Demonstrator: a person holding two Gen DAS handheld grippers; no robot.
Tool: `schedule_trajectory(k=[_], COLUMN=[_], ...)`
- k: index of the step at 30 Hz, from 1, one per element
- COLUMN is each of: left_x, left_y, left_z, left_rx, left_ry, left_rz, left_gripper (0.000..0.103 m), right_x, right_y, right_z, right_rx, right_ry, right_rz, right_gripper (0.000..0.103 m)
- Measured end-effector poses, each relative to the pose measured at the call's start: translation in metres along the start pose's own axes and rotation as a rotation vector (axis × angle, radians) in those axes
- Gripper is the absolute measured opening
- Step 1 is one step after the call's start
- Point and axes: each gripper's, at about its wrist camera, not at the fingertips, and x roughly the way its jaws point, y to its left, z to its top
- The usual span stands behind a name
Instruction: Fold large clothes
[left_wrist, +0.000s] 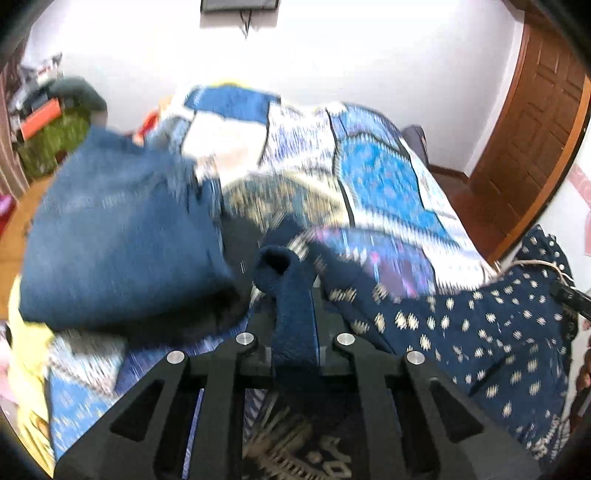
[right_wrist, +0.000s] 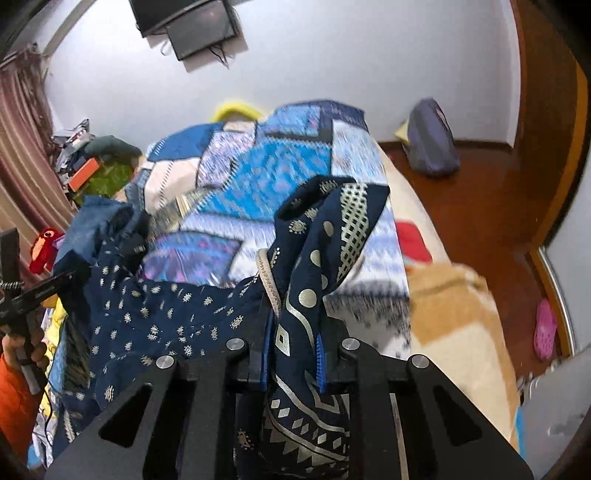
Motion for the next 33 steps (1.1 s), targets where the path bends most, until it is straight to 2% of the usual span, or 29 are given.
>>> schedule_trajectory(k=[4,6,9,11,13,15,16,17,18,20,21,23,26,30,33], left_x=[0.014,0.024,0.035,0.039,0.040,0.041,0.041,0.040,0.041,0.044,0.047,0.051,0.063,0.066,0.070], left_y=[0.005,0.010,0.018,0.025,0.034,0.044,0.047,0.054,0.057,0.063,0.065,0.067,0.063,0.048,0.030], left_z=[0.025,0.030,0.017,0.002,-0.013,-0.029,-0.035,-0.045,-0.050,-0.062,-0.067,-0.072,-0.075,-0.068,-0.060], left_rx=[-0.023,-0.020,-0.019,-0.025,-0.032,-0.043,-0.049,-0.064,-0.073,-0.104,-0.127,-0.170,-0.227,-0.172,-0.112], left_ry=[-0.026,-0.007,0.057,0.095,0.134,0.164,0.170,0.179,0.187,0.223,0.241,0.261,0.292,0.258,0.243], left_rz=[0.021,0.012,-0.019,-0.044,-0.056,-0.044,-0.038,-0.038,-0.043,-0.085,-0.115,-0.167,-0.238,-0.224,-0.201], left_gripper=[0.009,0.009,0.009,0.011,0.021,0.048,0.053,0.058,0.060,0.061,0.061,0.061,0.064,0.066,0.066], right_x=[0.010,0.018,0.026,0.031,0.034,0.036,0.038,0.040,0.041,0.044,0.046,0.049,0.060,0.075,0.086], right_y=[0.009,0.008,-0.002,-0.010,-0.012,-0.011,-0.011,-0.010,-0.010,-0.012,-0.014,-0.020,-0.035,-0.057,-0.067], right_z=[0.020,0.030,0.038,0.038,0.032,0.023,0.016,0.011,0.005,-0.006,-0.012,-0.021,-0.034,-0.044,-0.045], right_rx=[-0.020,-0.028,-0.021,-0.011,-0.032,-0.059,-0.069,-0.078,-0.091,-0.112,-0.114,-0.101,-0.035,0.111,0.191], right_ry=[-0.039,-0.053,-0.056,-0.022,0.000,0.033,0.059,0.079,0.100,0.134,0.148,0.165,0.229,0.282,0.285], right_rz=[-0.029,-0.074,-0.153,-0.135,-0.149,-0.141,-0.131,-0.129,-0.132,-0.150,-0.164,-0.181,-0.141,-0.031,0.027], right_gripper=[0.012,0.007,0.005,0.005,0.005,0.005,0.006,0.008,0.014,0.031,0.046,0.055,0.054,0.054,0.055])
